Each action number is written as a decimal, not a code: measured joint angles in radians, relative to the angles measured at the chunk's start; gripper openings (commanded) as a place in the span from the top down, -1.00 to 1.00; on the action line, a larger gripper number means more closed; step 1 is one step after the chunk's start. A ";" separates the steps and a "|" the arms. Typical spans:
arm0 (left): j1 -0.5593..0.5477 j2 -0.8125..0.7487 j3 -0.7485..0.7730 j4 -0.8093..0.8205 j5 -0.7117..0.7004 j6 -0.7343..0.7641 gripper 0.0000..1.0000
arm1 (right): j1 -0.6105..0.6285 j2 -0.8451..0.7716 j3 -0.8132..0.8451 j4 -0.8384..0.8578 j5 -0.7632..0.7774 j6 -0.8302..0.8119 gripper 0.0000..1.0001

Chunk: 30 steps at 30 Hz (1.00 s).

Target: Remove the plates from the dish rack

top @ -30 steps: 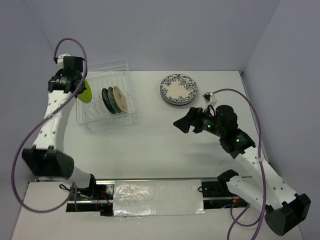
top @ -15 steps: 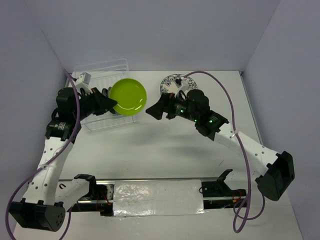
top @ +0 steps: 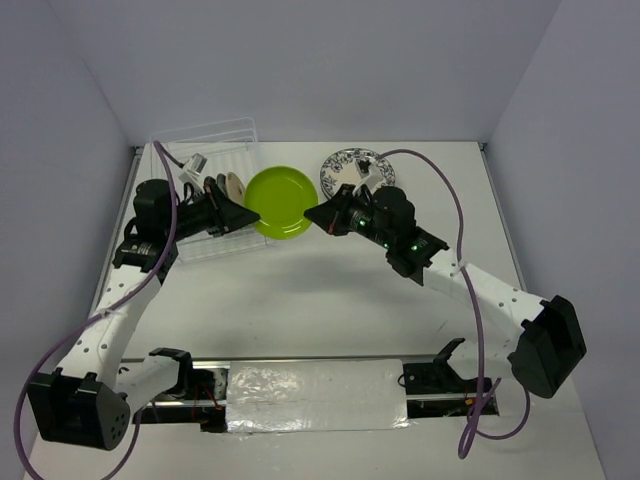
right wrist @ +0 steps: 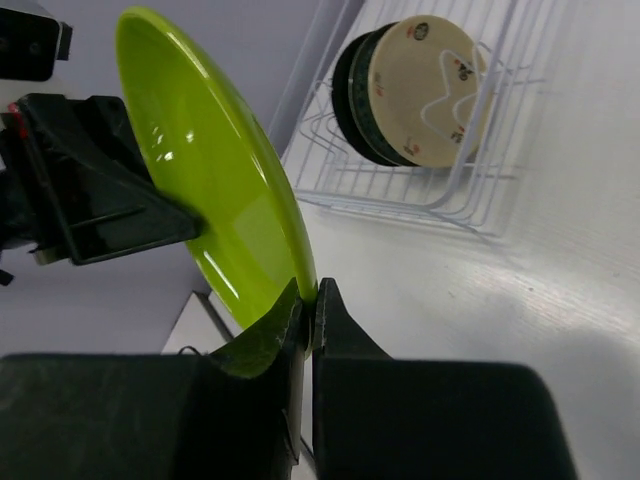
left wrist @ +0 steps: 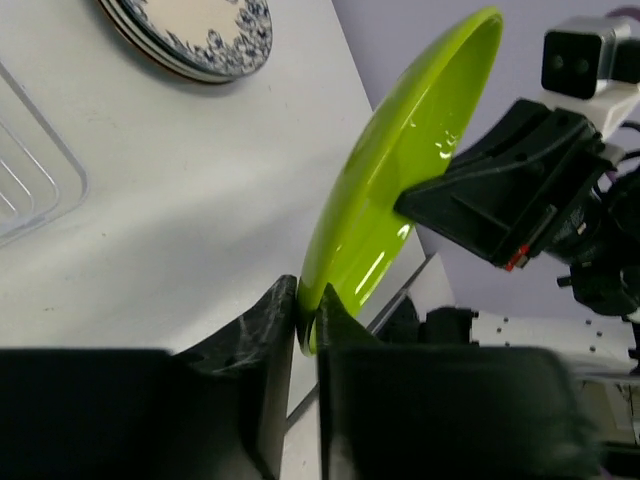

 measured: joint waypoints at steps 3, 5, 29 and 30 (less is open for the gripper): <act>-0.007 0.016 -0.002 -0.018 -0.005 0.022 -0.68 | -0.022 -0.013 -0.049 0.015 0.005 0.013 1.00; -0.007 0.021 0.016 -0.088 -0.070 0.057 -0.99 | -0.051 -0.019 -0.072 0.000 0.010 0.029 1.00; 0.000 0.458 0.470 -0.520 -0.853 0.279 -0.50 | -0.369 0.374 -0.323 0.076 -0.294 0.029 -0.48; 0.000 0.476 0.487 -0.528 -0.864 0.281 -0.50 | -0.368 0.366 -0.323 0.074 -0.280 0.029 -0.49</act>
